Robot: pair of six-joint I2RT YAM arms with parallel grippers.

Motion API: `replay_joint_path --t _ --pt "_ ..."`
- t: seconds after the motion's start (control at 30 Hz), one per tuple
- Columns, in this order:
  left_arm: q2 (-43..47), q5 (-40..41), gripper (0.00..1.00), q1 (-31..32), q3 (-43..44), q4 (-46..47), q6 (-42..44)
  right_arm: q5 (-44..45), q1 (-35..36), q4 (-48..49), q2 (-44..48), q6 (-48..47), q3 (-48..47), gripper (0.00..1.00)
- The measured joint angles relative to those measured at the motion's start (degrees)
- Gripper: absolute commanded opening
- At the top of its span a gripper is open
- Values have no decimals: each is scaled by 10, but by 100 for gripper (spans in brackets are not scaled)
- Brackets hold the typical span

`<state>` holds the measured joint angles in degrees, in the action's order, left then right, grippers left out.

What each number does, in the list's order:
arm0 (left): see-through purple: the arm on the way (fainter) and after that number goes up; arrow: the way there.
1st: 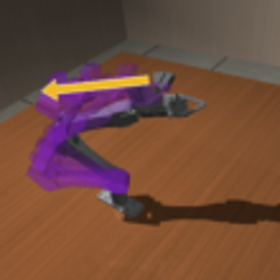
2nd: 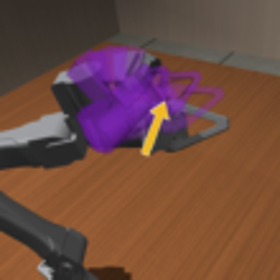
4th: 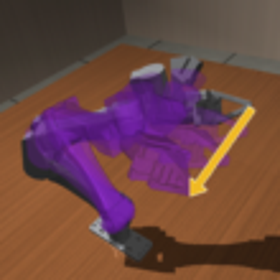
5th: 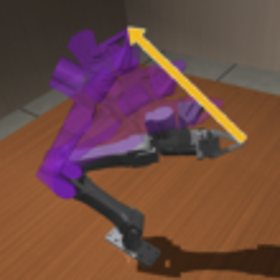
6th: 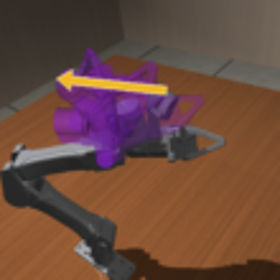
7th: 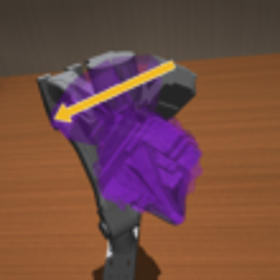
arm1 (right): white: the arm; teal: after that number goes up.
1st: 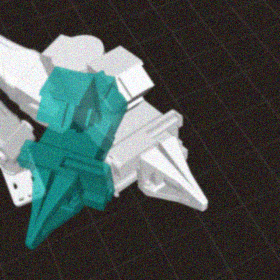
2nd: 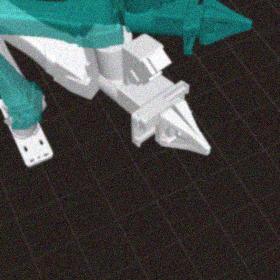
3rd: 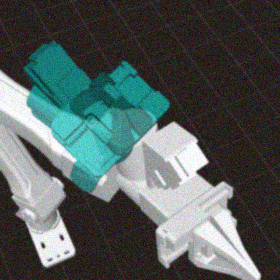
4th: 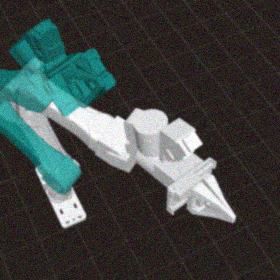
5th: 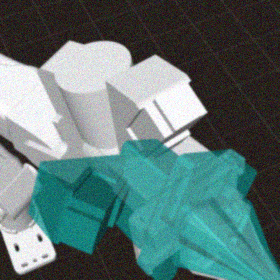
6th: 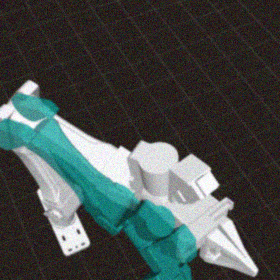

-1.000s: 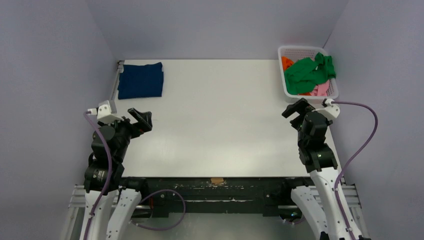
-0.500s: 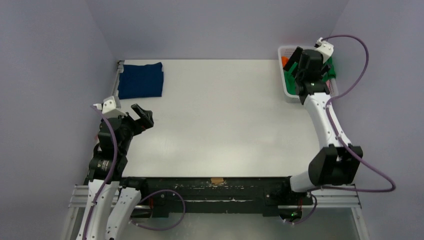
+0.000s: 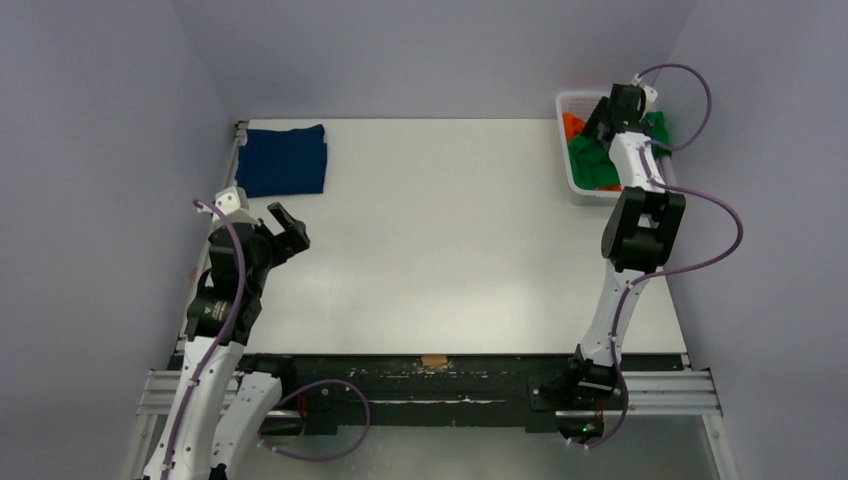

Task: Fold and stack the t-shirts
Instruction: Grab crumpled tshirt from bin with the right arm

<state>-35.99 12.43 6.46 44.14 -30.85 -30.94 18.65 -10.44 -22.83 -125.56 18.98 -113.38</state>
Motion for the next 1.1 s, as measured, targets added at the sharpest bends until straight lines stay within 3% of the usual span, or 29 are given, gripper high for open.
replay_joint_path --t 0.07,0.17,0.23,0.3,0.63,0.87,1.1 --pt "-10 1 100 0 0 0 0 -3 1 -2 -17 0 -2 78" --pt "-22 4 100 0 0 0 0 -3 2 -3 -31 0 -2 65" --pt "-29 7 100 0 0 0 0 -3 2 -3 -32 0 -2 36" --pt "-33 9 100 0 0 0 0 -3 2 -2 -32 -1 -2 1" --pt "-28 14 100 0 0 -1 0 -25 0 8 -13 4 9 0" --pt "-12 13 100 0 0 -1 0 -114 0 47 172 3 116 0" --pt "19 7 100 0 0 -2 0 -259 34 102 331 5 103 0"
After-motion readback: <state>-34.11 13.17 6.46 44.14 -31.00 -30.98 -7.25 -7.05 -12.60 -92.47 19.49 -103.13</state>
